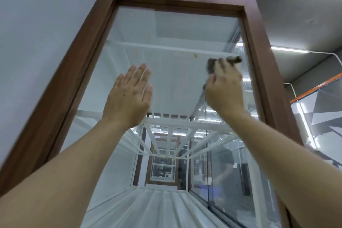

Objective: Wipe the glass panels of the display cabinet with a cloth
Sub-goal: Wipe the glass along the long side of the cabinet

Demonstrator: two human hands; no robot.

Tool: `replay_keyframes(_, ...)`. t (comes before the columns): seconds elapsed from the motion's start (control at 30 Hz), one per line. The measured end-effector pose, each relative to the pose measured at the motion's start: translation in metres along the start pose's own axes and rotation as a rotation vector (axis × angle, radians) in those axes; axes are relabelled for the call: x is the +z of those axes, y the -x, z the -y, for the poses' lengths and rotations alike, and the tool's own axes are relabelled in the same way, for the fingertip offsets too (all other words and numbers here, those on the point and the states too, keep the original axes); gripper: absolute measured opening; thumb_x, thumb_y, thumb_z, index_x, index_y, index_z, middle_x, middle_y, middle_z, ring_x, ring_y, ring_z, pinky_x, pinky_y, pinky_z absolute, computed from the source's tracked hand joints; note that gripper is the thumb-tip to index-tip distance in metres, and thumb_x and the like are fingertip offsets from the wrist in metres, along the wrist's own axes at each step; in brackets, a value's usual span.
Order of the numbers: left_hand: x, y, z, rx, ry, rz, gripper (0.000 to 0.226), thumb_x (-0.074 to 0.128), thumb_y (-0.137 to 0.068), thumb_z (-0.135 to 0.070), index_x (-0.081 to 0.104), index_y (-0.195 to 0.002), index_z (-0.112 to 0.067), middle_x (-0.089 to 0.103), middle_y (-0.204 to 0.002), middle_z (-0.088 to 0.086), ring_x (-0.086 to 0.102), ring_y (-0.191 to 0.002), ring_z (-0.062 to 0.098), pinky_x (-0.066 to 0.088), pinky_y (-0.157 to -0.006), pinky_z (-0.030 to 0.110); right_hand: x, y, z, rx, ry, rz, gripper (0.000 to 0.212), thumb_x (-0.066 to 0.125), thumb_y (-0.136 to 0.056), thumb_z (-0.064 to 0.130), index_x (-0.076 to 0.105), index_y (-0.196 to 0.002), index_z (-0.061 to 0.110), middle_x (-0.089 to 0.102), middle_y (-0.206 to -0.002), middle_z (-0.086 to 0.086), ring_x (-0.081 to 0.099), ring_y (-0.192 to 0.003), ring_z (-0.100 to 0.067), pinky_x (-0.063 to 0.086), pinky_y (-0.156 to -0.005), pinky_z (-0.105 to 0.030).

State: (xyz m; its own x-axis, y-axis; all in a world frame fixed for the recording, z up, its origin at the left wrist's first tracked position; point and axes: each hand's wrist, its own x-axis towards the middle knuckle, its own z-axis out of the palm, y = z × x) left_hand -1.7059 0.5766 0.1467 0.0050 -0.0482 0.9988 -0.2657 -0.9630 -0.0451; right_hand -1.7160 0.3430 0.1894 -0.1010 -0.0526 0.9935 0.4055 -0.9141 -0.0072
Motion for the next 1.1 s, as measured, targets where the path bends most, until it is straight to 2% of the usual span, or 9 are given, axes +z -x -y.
replay_keyframes(0.1, -0.001, -0.001, 0.002, 0.006, 0.007, 0.005, 0.066, 0.004, -0.098, -0.047, 0.007, -0.161, -0.027, -0.002, -0.169, -0.011, -0.007, -0.155, 0.007, -0.006, -0.126, 0.032, -0.004, 0.080, 0.002, -0.256, -0.050, 0.093, 0.054, 0.030, -0.103, 0.026, 0.040, -0.150, 0.002, 0.035, -0.159, -0.014, 0.021, -0.150, -0.026, 0.017, -0.125, -0.043)
replay_keyframes(0.23, 0.001, 0.000, 0.000, 0.006, -0.005, -0.007, 0.066, 0.004, -0.098, -0.046, 0.008, -0.161, -0.026, -0.001, -0.169, -0.010, -0.006, -0.155, 0.009, -0.006, -0.125, 0.032, -0.024, 0.069, -0.048, -0.032, 0.008, 0.003, 0.056, 0.030, -0.100, 0.025, 0.043, -0.147, -0.002, 0.038, -0.157, -0.018, 0.029, -0.146, -0.032, 0.021, -0.124, -0.048)
replay_keyframes(0.33, 0.000, -0.001, -0.001, -0.005, -0.006, 0.008, 0.066, 0.004, -0.098, -0.045, 0.006, -0.161, -0.026, -0.003, -0.169, -0.010, -0.007, -0.155, 0.009, -0.007, -0.125, 0.033, -0.019, 0.018, -0.014, 0.103, 0.061, 0.000, 0.046, 0.035, -0.101, 0.013, 0.049, -0.136, -0.013, 0.035, -0.155, -0.026, 0.029, -0.144, -0.041, 0.019, -0.121, -0.053)
replay_keyframes(0.53, -0.013, 0.007, 0.019, 0.002, 0.042, 0.071, 0.068, 0.005, -0.096, -0.047, 0.008, -0.161, -0.025, -0.003, -0.168, -0.011, -0.008, -0.154, 0.007, -0.007, -0.125, 0.031, 0.023, 0.102, 0.065, -0.282, -0.016, 0.082, 0.055, 0.035, -0.102, 0.022, 0.033, -0.153, 0.001, 0.028, -0.162, -0.017, 0.018, -0.153, -0.031, 0.006, -0.124, -0.041)
replay_keyframes(0.63, -0.021, 0.029, 0.054, -0.028, 0.039, 0.041, 0.067, 0.006, -0.097, -0.046, 0.011, -0.160, -0.022, 0.003, -0.168, -0.010, -0.003, -0.155, 0.007, -0.002, -0.126, 0.031, 0.018, 0.106, 0.045, -0.185, 0.011, 0.064, 0.056, 0.029, -0.103, 0.026, 0.033, -0.153, 0.003, 0.029, -0.162, -0.017, 0.020, -0.153, -0.030, 0.014, -0.126, -0.048)
replay_keyframes(0.77, -0.022, 0.039, 0.066, -0.033, 0.071, 0.009, 0.064, 0.008, -0.099, -0.043, 0.012, -0.159, -0.023, 0.005, -0.167, -0.013, -0.001, -0.155, 0.005, 0.000, -0.127, 0.032, 0.037, 0.023, 0.082, 0.026, 0.004, 0.061, 0.058, 0.030, -0.104, 0.023, 0.021, -0.157, 0.002, 0.013, -0.166, -0.018, 0.006, -0.154, -0.033, 0.004, -0.127, -0.047)
replay_keyframes(0.97, -0.021, 0.038, 0.070, -0.020, 0.093, -0.016, 0.062, 0.010, -0.100, -0.041, 0.015, -0.160, -0.025, 0.006, -0.167, -0.014, -0.002, -0.154, 0.002, -0.004, -0.125, 0.026, 0.048, 0.125, 0.121, -0.306, 0.008, 0.101, 0.061, 0.041, -0.097, 0.019, 0.029, -0.154, -0.001, 0.023, -0.163, -0.022, 0.014, -0.154, -0.035, 0.007, -0.124, -0.045)
replay_keyframes(1.03, -0.021, 0.039, 0.070, -0.017, 0.089, -0.013, 0.063, 0.008, -0.099, -0.041, 0.013, -0.160, -0.026, 0.004, -0.167, -0.014, -0.003, -0.154, 0.002, -0.005, -0.125, 0.026, 0.042, 0.131, 0.107, -0.316, 0.021, 0.076, 0.060, 0.042, -0.097, 0.020, 0.032, -0.153, 0.000, 0.026, -0.161, -0.022, 0.019, -0.152, -0.035, 0.010, -0.123, -0.047)
replay_keyframes(1.1, -0.020, 0.040, 0.069, -0.011, 0.082, 0.000, 0.063, 0.005, -0.098, -0.042, 0.008, -0.160, -0.027, -0.001, -0.167, -0.015, -0.007, -0.154, 0.002, -0.006, -0.125, 0.027, 0.043, 0.093, 0.108, -0.206, 0.034, 0.112, 0.058, 0.032, -0.103, 0.019, 0.019, -0.157, 0.002, 0.013, -0.166, -0.019, 0.006, -0.155, -0.032, 0.003, -0.126, -0.047)
